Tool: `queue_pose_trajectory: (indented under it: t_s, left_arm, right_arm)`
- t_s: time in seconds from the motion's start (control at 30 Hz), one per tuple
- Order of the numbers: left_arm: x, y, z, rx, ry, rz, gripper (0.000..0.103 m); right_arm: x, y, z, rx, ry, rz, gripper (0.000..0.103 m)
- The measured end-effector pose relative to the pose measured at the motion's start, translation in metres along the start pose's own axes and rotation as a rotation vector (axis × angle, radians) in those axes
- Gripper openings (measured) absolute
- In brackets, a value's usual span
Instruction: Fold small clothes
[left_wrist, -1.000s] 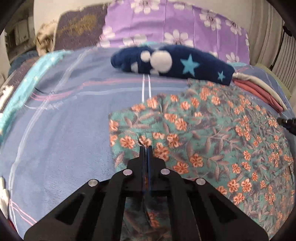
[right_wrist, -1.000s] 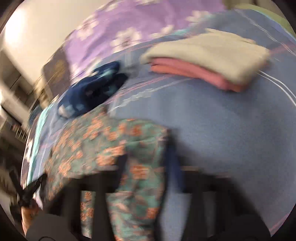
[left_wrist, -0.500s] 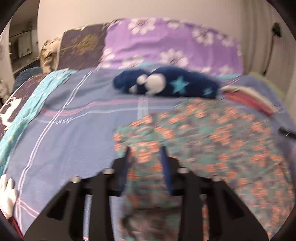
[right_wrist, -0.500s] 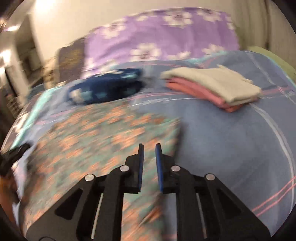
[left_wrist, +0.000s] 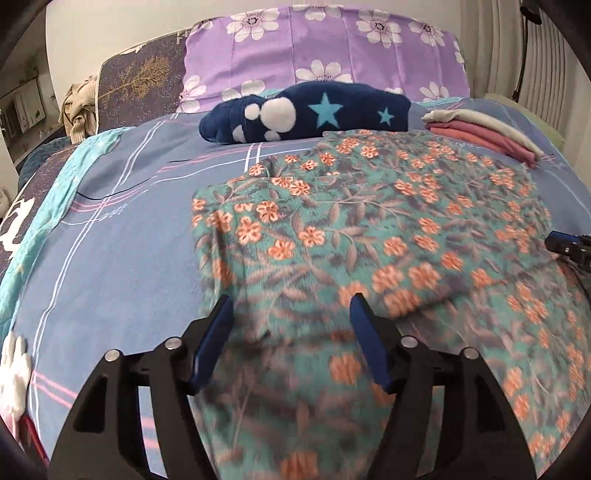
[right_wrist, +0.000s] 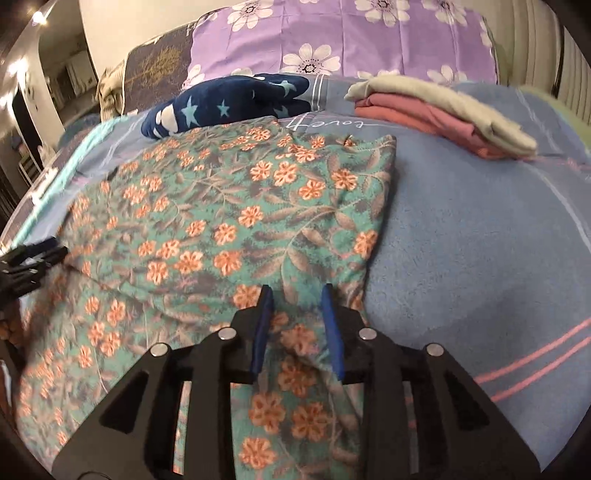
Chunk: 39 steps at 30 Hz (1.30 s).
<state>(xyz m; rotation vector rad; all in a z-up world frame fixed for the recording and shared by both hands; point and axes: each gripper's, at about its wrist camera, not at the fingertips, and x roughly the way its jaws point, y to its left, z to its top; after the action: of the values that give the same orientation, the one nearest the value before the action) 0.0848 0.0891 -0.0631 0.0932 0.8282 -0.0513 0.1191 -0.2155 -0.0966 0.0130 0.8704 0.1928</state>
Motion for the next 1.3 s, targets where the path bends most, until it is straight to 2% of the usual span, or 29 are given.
queue_pose_trajectory:
  t_s: [0.07,0.13,0.23,0.33,0.37,0.53,0.7,0.83,0.97,1.07,1.3]
  left_arm:
    - [-0.020,0.007,-0.007,-0.012,-0.032,-0.009,0.080]
    - [-0.050,0.014,-0.017,0.001,-0.108,-0.013,0.091]
    - [-0.072,0.021,-0.030,0.022,-0.143,-0.014,0.098]
    - [-0.071,0.026,-0.051,0.026,-0.080,-0.007,0.098]
    - [-0.064,0.026,-0.062,0.026,-0.033,0.006,0.098]
    - [-0.055,0.034,-0.098,-0.032,0.065,-0.018,0.098]
    - [-0.071,0.049,-0.119,-0.136,0.085,-0.145,0.098]
    - [-0.082,0.043,-0.140,-0.087,0.105,-0.152,0.086]
    - [-0.102,0.045,-0.157,-0.079,0.095,-0.203,0.065]
    - [-0.115,0.048,-0.169,-0.087,0.091,-0.239,0.055]
    - [-0.143,0.042,-0.198,-0.075,0.097,-0.325,0.053]
  right_arm:
    - [-0.016,-0.003,-0.006,0.016,-0.009,0.025,0.035]
    - [-0.036,-0.007,-0.017,0.037,-0.010,0.089,0.040]
    - [-0.061,-0.011,-0.033,0.041,-0.015,0.139,0.041]
    - [-0.077,-0.015,-0.051,0.048,-0.008,0.161,0.043]
    - [-0.080,-0.016,-0.055,0.048,-0.001,0.160,0.043]
    - [-0.090,-0.023,-0.082,0.049,0.044,0.116,0.050]
    - [-0.097,-0.034,-0.107,0.103,0.064,0.132,0.050]
    - [-0.111,-0.033,-0.124,0.111,0.073,0.161,0.050]
    - [-0.129,-0.033,-0.147,0.116,0.085,0.176,0.050]
    - [-0.141,-0.032,-0.160,0.122,0.087,0.182,0.050]
    - [-0.167,-0.031,-0.188,0.149,0.097,0.188,0.050]
